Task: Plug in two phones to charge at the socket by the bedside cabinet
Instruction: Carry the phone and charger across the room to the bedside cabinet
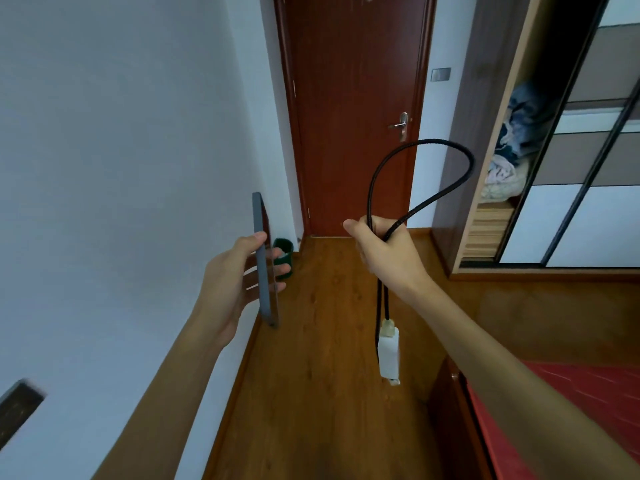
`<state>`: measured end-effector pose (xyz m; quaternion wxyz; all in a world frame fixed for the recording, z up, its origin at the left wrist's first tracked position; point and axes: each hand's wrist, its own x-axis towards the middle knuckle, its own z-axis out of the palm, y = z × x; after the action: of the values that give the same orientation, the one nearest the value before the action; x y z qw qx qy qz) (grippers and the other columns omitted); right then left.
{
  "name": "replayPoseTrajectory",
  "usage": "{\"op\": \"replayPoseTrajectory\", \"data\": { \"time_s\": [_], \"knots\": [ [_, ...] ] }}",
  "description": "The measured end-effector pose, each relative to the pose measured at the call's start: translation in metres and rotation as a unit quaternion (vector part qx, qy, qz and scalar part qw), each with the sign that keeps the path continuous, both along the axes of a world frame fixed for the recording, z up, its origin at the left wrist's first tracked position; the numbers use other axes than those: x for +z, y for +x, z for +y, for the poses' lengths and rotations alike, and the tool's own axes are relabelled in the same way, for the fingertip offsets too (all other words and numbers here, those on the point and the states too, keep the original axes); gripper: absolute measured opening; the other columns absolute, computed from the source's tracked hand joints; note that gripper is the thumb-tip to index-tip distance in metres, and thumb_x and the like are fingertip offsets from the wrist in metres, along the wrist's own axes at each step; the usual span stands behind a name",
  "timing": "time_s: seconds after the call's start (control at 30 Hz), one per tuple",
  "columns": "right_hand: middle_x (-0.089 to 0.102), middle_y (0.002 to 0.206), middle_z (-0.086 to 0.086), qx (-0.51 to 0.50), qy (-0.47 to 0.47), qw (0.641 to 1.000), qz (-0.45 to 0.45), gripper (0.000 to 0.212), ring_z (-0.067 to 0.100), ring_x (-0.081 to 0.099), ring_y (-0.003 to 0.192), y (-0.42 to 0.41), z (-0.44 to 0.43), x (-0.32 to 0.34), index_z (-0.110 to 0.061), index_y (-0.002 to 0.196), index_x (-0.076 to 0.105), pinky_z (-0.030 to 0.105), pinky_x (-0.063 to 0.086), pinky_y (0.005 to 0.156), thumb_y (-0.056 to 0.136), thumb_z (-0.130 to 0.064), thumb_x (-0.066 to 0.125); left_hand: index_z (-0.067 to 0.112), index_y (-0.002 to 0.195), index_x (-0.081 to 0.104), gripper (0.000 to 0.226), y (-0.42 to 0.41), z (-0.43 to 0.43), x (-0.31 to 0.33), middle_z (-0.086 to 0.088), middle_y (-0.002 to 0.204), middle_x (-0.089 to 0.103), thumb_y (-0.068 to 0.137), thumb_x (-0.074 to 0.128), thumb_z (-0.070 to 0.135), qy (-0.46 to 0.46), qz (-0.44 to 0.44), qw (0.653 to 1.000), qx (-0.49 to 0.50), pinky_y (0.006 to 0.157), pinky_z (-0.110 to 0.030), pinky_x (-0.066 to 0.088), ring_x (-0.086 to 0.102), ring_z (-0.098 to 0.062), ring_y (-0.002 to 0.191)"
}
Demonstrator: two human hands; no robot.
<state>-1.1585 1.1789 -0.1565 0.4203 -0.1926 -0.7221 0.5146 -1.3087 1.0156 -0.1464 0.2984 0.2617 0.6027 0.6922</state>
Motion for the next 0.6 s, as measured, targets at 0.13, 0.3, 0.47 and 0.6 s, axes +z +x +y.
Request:
{"op": "replayPoseTrajectory", "data": {
  "time_s": [0.13,0.3,0.47,0.6],
  "knots": [
    [0.039,0.058,0.011,-0.028,0.004,1.0,0.0,0.054,0.014,0.036,0.047,-0.029,0.058,-0.003,0.011,0.068,0.039,0.017,0.038,0.051,0.099,-0.028,0.057,0.021,0.105,0.068,0.032,-0.043,0.07,-0.001,-0.011,0.107,0.078,0.083,0.066,0.044,0.009,0.006,0.999,-0.053,0.073,-0.039,0.063,0.076,-0.029,0.096],
    [0.034,0.055,0.011,-0.078,-0.022,0.997,-0.012,0.052,0.01,0.033,0.043,-0.061,0.125,-0.003,-0.001,0.061,0.038,0.013,0.035,0.048,0.098,-0.03,0.059,0.019,0.116,0.064,0.039,-0.09,0.15,-0.006,-0.014,0.111,0.077,0.086,0.064,0.043,0.012,-0.026,0.995,-0.098,0.079,-0.045,0.061,0.075,-0.031,0.098],
    [0.033,0.043,-0.015,-0.127,-0.055,0.99,-0.007,0.056,0.003,0.03,0.037,-0.081,0.186,0.001,-0.03,0.045,0.037,0.014,0.029,0.041,0.097,-0.028,0.06,0.015,0.124,0.059,0.037,-0.118,0.221,-0.011,-0.017,0.117,0.074,0.096,0.056,0.039,0.001,-0.043,0.989,-0.143,0.084,-0.048,0.059,0.073,-0.034,0.104],
    [0.033,0.042,-0.016,-0.153,-0.074,0.985,0.007,0.056,0.002,0.028,0.036,-0.091,0.237,-0.001,-0.03,0.044,0.038,0.013,0.027,0.038,0.096,-0.027,0.061,0.014,0.128,0.058,0.052,-0.132,0.274,-0.017,-0.015,0.12,0.074,0.086,0.06,0.045,-0.008,-0.048,0.984,-0.173,0.089,-0.049,0.058,0.072,-0.033,0.107]
  ]
}}
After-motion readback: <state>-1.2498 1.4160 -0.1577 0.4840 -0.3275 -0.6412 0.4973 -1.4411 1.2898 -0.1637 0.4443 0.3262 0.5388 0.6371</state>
